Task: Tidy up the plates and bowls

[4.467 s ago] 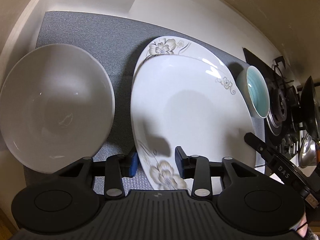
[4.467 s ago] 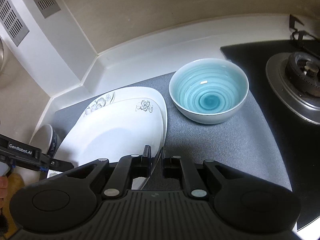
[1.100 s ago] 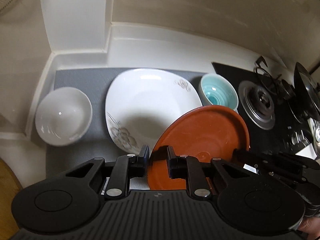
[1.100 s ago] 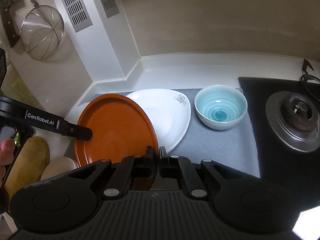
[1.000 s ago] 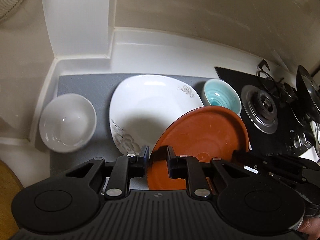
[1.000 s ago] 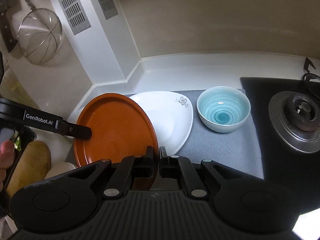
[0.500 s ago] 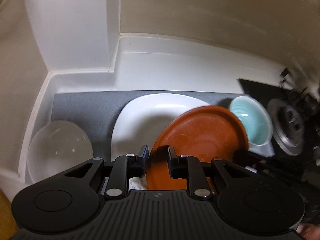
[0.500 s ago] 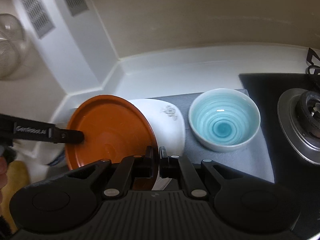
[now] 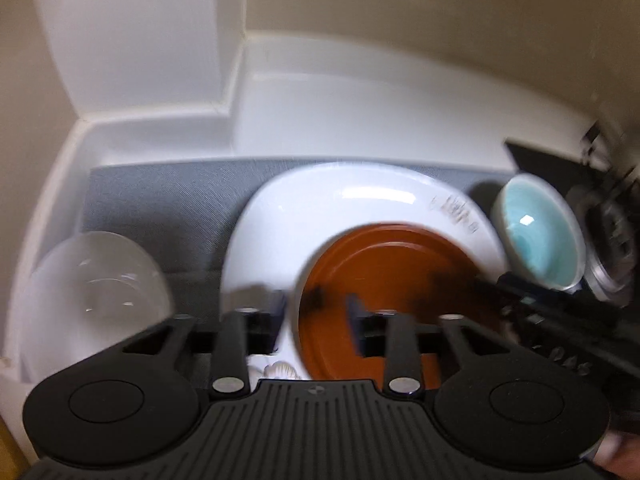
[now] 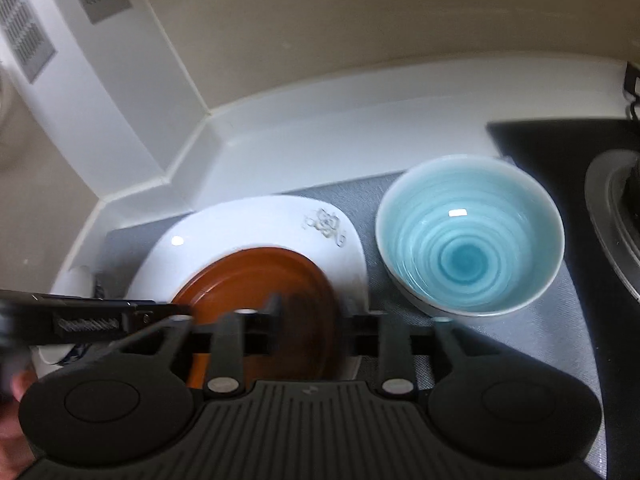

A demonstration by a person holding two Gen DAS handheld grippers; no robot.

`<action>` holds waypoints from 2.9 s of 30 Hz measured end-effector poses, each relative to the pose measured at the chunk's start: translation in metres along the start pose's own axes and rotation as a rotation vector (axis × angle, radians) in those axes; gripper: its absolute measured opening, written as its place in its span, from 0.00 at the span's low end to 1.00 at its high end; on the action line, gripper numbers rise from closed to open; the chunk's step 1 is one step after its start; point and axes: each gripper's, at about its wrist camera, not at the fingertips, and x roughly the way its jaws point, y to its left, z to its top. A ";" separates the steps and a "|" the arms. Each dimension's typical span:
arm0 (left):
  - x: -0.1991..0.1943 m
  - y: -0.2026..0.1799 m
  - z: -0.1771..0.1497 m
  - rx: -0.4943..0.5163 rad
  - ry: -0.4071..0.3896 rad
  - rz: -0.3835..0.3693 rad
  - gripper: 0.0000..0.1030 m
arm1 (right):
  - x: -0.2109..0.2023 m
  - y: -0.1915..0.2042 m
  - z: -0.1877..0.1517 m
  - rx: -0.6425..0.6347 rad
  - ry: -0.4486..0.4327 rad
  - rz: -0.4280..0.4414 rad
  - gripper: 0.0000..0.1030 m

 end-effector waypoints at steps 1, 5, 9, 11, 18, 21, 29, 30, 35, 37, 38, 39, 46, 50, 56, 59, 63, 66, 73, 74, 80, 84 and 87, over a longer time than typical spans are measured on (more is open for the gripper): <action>-0.016 0.006 -0.002 -0.016 -0.034 -0.005 0.59 | -0.006 0.004 -0.001 -0.006 -0.019 -0.005 0.43; -0.078 0.050 -0.022 -0.113 -0.172 -0.010 0.81 | -0.021 0.034 0.000 -0.063 -0.044 0.062 0.43; -0.103 0.110 -0.057 -0.244 -0.229 0.060 0.72 | -0.016 0.091 -0.002 -0.195 -0.010 0.188 0.43; -0.093 0.135 -0.067 -0.284 -0.166 0.079 0.43 | -0.006 0.119 -0.005 -0.257 0.009 0.223 0.43; -0.072 0.186 -0.082 -0.454 -0.102 -0.045 0.34 | 0.041 0.176 -0.005 -0.335 0.118 0.224 0.40; -0.072 0.193 -0.082 -0.465 -0.132 -0.117 0.35 | 0.056 0.184 -0.007 -0.354 0.164 0.210 0.35; -0.066 0.204 -0.096 -0.510 -0.055 -0.131 0.16 | 0.059 0.195 -0.014 -0.376 0.240 0.215 0.18; -0.071 0.202 -0.101 -0.504 -0.046 -0.127 0.16 | 0.054 0.195 -0.014 -0.381 0.252 0.230 0.18; -0.089 0.201 -0.135 -0.557 0.025 -0.182 0.17 | 0.027 0.189 -0.032 -0.373 0.305 0.258 0.18; -0.093 0.204 -0.141 -0.584 0.013 -0.203 0.17 | 0.024 0.192 -0.038 -0.385 0.306 0.250 0.19; -0.093 0.207 -0.141 -0.599 0.007 -0.216 0.19 | 0.025 0.192 -0.039 -0.383 0.306 0.247 0.23; -0.087 0.207 -0.138 -0.606 0.004 -0.224 0.21 | 0.028 0.194 -0.039 -0.383 0.305 0.239 0.25; -0.104 0.174 -0.108 -0.439 -0.008 -0.097 0.20 | 0.020 0.185 -0.025 -0.319 0.246 0.262 0.16; -0.131 0.145 -0.091 -0.407 -0.017 -0.112 0.20 | -0.013 0.162 -0.008 -0.269 0.165 0.298 0.16; -0.136 0.058 -0.045 -0.247 0.002 -0.186 0.20 | -0.076 0.086 0.017 -0.147 0.017 0.234 0.16; -0.117 0.008 -0.020 -0.197 0.051 -0.231 0.20 | -0.092 0.042 0.032 -0.115 -0.037 0.162 0.16; -0.080 -0.050 0.003 -0.178 0.138 -0.279 0.21 | -0.099 -0.021 0.048 -0.053 -0.067 0.100 0.16; -0.052 -0.089 0.015 -0.157 0.192 -0.264 0.21 | -0.091 -0.060 0.052 -0.030 -0.051 0.062 0.16; -0.004 -0.123 0.026 -0.142 0.261 -0.201 0.21 | -0.057 -0.117 0.058 0.023 0.014 0.067 0.16; -0.002 -0.124 0.025 -0.142 0.261 -0.194 0.20 | -0.053 -0.120 0.059 0.014 0.018 0.066 0.16; 0.012 -0.131 0.031 -0.155 0.280 -0.144 0.20 | -0.033 -0.123 0.061 -0.037 0.053 0.064 0.15; 0.021 -0.142 0.033 -0.146 0.266 -0.100 0.20 | -0.027 -0.127 0.060 -0.044 0.073 0.050 0.16; 0.023 -0.144 0.033 -0.156 0.258 -0.093 0.20 | -0.025 -0.128 0.059 -0.079 0.082 0.042 0.16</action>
